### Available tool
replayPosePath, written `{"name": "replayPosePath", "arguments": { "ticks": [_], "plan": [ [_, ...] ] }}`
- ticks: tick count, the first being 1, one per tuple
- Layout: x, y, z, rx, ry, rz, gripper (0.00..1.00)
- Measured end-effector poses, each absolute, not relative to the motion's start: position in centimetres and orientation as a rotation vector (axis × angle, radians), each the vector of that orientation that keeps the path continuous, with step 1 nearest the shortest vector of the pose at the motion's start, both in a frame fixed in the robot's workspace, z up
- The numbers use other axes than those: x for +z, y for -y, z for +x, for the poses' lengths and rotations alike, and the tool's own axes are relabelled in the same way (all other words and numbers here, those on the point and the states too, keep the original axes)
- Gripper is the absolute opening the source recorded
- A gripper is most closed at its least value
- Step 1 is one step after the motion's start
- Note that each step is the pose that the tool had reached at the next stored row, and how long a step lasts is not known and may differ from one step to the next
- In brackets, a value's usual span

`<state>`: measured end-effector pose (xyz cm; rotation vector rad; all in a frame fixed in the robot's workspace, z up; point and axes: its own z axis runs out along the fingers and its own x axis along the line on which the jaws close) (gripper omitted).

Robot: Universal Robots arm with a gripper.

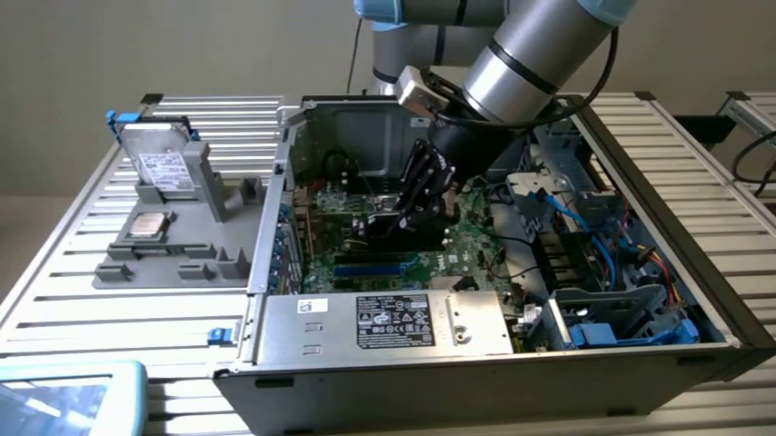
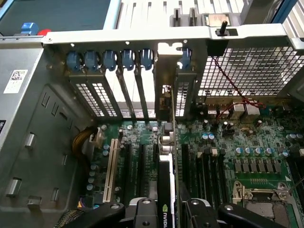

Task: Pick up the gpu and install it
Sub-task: 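Insert the gpu into the slot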

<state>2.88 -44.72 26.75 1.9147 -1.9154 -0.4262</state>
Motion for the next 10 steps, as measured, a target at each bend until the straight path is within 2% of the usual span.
{"name": "replayPosePath", "arguments": {
  "ticks": [10],
  "plan": [
    [26.11, 44.72, 2.37, -0.419, 1.921, 1.919, 0.27]
  ]
}}
